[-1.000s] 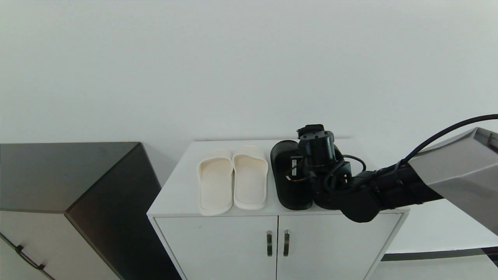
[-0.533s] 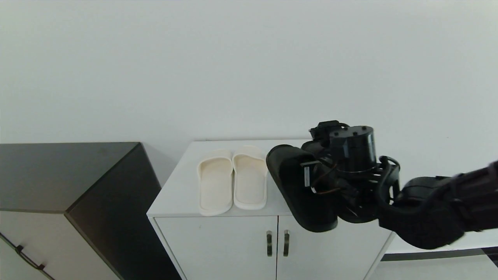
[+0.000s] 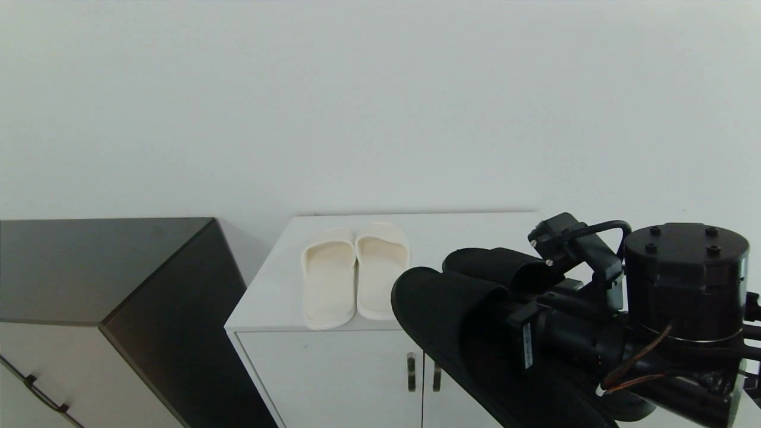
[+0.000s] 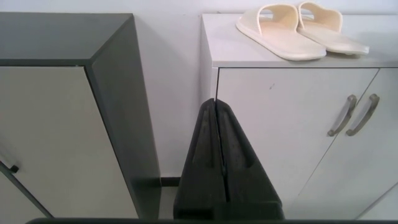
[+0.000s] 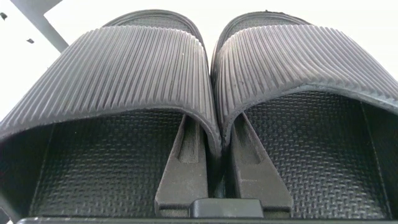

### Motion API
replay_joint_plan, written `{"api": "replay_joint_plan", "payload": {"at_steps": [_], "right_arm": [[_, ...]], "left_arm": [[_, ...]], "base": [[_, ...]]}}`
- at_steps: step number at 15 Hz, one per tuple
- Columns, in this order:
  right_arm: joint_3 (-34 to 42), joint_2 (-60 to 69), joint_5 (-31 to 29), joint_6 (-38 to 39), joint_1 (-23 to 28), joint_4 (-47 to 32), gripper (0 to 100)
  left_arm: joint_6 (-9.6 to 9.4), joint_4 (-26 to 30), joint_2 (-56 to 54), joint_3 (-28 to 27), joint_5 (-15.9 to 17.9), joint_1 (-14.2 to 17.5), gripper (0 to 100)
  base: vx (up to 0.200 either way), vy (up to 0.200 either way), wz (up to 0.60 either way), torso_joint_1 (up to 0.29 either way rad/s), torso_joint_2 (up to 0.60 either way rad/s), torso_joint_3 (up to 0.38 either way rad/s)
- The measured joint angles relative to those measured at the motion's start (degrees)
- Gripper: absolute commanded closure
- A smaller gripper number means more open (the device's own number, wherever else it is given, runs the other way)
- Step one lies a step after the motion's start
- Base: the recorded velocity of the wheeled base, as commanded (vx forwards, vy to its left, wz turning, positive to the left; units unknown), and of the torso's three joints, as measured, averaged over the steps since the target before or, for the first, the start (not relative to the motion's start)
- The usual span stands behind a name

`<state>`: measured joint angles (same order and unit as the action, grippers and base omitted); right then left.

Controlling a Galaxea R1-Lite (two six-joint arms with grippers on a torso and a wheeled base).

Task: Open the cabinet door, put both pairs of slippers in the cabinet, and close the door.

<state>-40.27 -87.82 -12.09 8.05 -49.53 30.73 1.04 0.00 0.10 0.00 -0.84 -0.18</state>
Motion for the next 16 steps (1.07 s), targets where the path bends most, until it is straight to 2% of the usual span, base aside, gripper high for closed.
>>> {"api": "replay_joint_plan", "payload": {"at_steps": [2,12,16], "right_arm": [[0.3,0.2,0.0,0.0,-0.1,0.0,100],[1.4,0.5,-0.1,0.0,0.7,0.0,100],[1.9,0.6,0.3,0.0,1.4,0.1,100]], "left_arm": [[0.00,0.0,0.0,0.0,0.0,0.0,100],[0.00,0.0,0.0,0.0,0.0,0.0,100],[-0.02,0.0,0.0,0.0,-0.1,0.0,100]], "base": [[0.000,0.000,0.00,0.000,0.00,0.000],[-0.200,0.000,0.00,0.002,0.00,0.001],[0.000,0.000,0.00,0.000,0.00,0.000]]}}
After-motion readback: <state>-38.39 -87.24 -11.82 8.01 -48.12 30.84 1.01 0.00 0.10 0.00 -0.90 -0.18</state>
